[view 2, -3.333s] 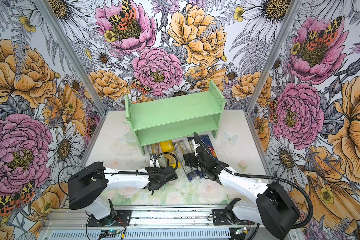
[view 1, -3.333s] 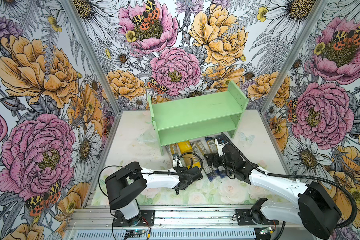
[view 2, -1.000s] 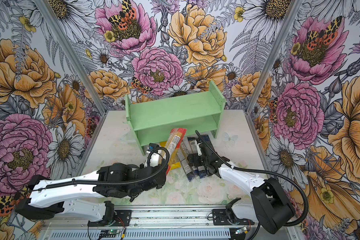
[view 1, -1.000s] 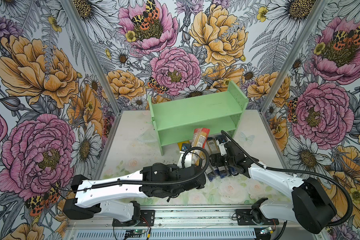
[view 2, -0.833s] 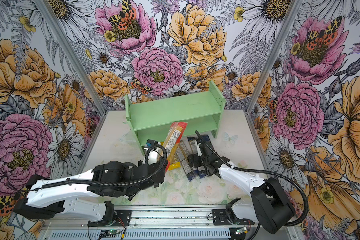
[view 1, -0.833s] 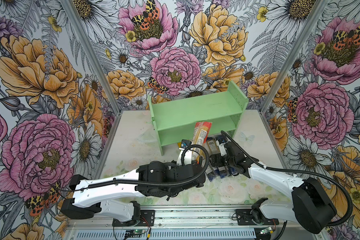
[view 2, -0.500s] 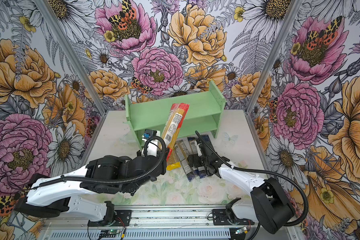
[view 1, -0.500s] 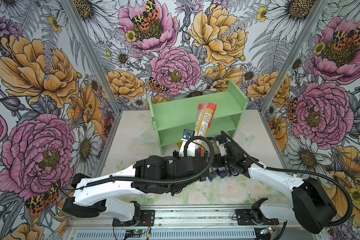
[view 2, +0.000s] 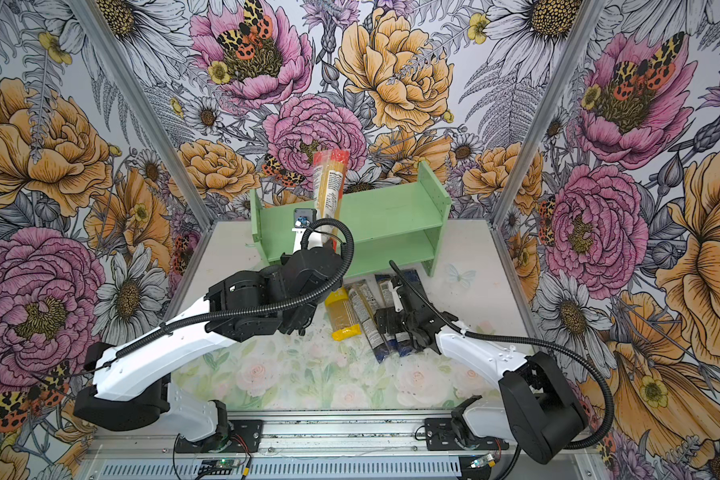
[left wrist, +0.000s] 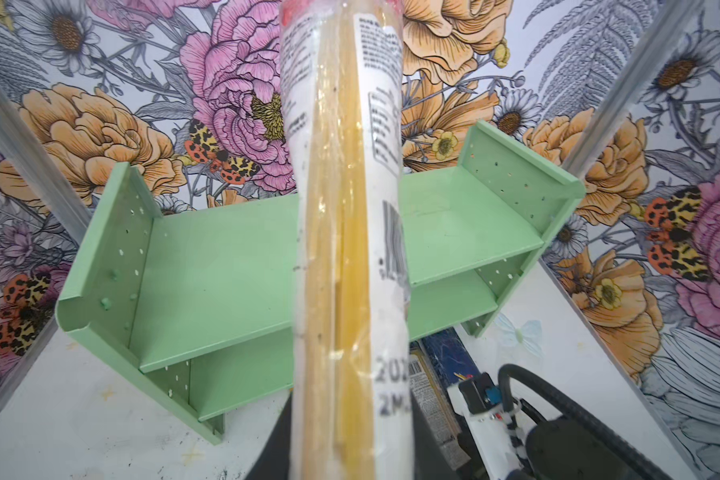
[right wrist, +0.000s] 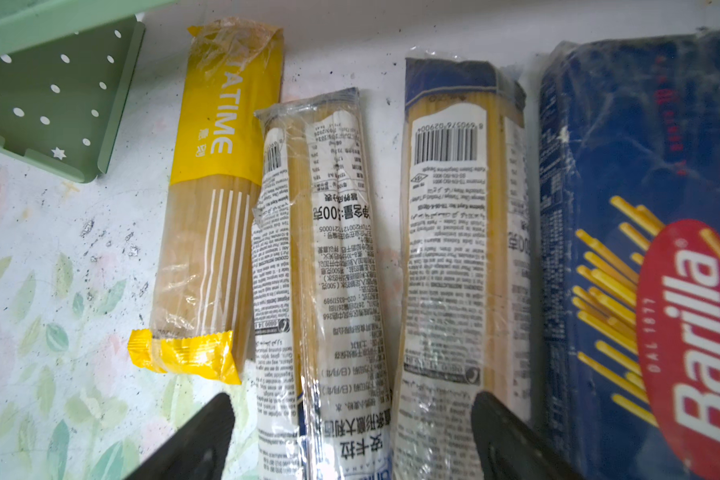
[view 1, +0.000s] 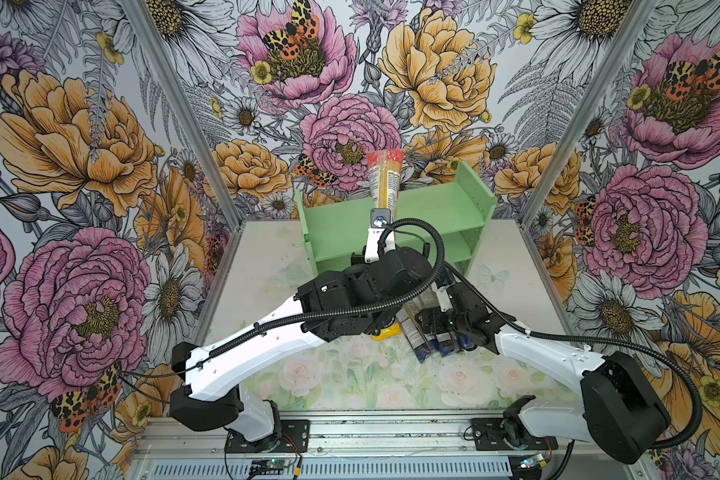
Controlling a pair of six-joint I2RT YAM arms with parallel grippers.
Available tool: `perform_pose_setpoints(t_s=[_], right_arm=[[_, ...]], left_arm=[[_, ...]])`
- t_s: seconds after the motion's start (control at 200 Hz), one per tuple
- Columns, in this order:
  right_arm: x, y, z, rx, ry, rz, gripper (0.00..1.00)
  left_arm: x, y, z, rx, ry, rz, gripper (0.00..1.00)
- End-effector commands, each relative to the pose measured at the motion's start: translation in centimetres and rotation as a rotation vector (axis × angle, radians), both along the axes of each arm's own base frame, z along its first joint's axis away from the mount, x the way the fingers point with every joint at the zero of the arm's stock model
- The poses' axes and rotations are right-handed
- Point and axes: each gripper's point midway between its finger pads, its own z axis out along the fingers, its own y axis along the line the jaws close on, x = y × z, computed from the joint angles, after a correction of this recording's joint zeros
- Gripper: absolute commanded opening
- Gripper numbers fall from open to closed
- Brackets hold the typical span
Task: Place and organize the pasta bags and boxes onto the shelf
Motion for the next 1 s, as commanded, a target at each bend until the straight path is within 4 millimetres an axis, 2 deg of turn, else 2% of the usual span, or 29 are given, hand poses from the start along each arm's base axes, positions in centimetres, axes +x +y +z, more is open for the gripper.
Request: perform_pose_setpoints(t_s=[0.0,0.085,0.305,0.52,0.736,0.996], right_arm=[[0.4,0.0,1.3,0.022,-0.033,-0.009,0.91],[0.3,-0.1,1.4,0.022,-0.035,-0.01,0.91],[0.2,0.0,1.3,0.028,-0.026,-0.011,0.91],[0.3,0.1,1.4,0.03,-0.028,-0.012,0.91],[0.4,0.0,1.5,0.027,-0.031,-0.015,0.91],[0.2,-0.1,1.6,0.032,-0.035,-0.018,0.92]], left_arm=[[1.5,3.5,4.4,-0.122,-0.115,0.151,0.0],[2.8,4.5,3.7,-0.132,-0.104,0.194,0.0],[5.7,6.3,0.3,-0.14,-0.035,0.244,0.0],[7.0,7.8,-1.7,-0.121,-0.008,0.3,0.0],[8.0,8.3,-3.0,-0.121,0.017,0.322,0.0],[9.0,9.8,-5.1,-0.129,0.055,0.366,0.0]])
